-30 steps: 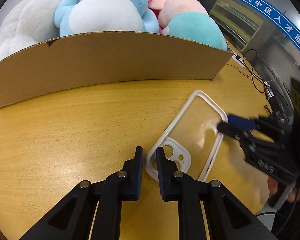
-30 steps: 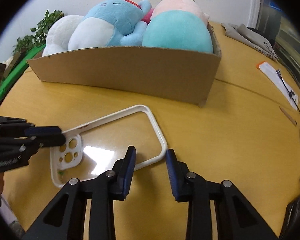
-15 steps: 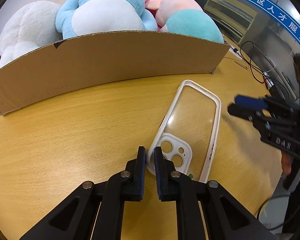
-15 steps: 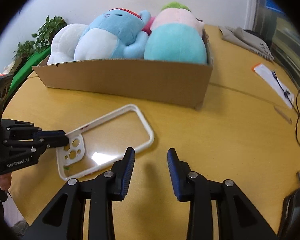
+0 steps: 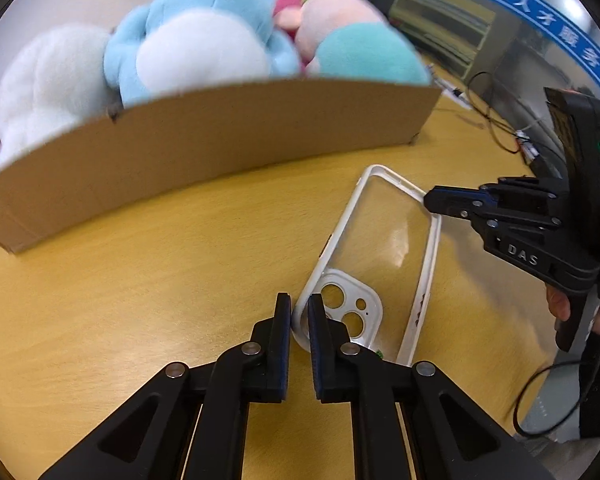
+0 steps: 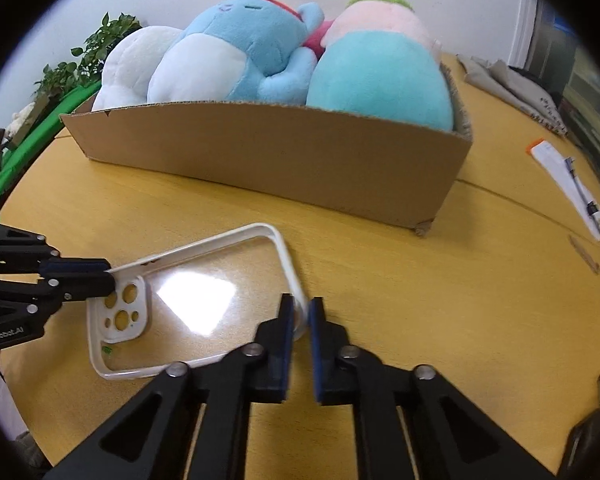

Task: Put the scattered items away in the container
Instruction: 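Lift the phone case with both grippers and carry it over the box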

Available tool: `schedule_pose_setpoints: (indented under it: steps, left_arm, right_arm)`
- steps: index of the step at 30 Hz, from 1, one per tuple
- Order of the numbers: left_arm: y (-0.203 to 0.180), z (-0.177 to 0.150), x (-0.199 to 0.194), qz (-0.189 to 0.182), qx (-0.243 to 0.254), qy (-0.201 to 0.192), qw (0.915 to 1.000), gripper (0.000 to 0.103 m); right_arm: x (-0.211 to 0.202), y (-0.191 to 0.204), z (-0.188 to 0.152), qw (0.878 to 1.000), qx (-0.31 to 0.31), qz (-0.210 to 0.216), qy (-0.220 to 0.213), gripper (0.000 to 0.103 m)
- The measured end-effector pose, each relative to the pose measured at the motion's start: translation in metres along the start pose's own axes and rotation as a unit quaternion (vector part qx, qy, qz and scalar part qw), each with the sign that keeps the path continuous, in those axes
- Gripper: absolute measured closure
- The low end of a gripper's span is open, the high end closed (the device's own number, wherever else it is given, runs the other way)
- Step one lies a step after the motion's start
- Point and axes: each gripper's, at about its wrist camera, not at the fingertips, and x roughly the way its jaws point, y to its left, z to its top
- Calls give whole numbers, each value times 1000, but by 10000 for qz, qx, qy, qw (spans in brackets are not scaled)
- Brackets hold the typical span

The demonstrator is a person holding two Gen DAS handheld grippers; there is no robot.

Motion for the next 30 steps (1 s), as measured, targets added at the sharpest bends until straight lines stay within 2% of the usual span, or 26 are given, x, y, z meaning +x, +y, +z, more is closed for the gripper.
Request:
schedule_pose_setpoints:
  steps: [4,8,12,17,20,23,27,30]
  left_arm:
    - [1,17,-33,-14,128,-398,9991,95]
    - [14,48,-66,54,288,-811,9963,95]
    - [33,94,-90,146,469,-1194,9916,95]
    - [73,176,-93,546,602,-1423,9865,95]
    - [103,227,-79,553,548,-1403,9870,94]
    - [129,270,-45,619,362,-1138,9909,93]
    - [159,300,25,639,14,-540,9965,92]
    - [171,303,43,489,-252,-542,9970,89]
  right_arm:
    - [-29,5,11,9993,40,-52,-366,98]
    - [-59,11,41,9966,36,-89,-819,98]
    - [-83,14,93,9911,-69,-200,-1318,98]
    - [-70,9,177,9866,-290,-351,-1568,98]
    - [-43,1,227,9879,-276,-337,-1489,98]
    - [-5,-10,264,9912,-249,-429,-1228,98]
    - [56,-29,292,9966,-132,-469,-669,98]
    - [83,-37,292,9983,17,-430,-394,98]
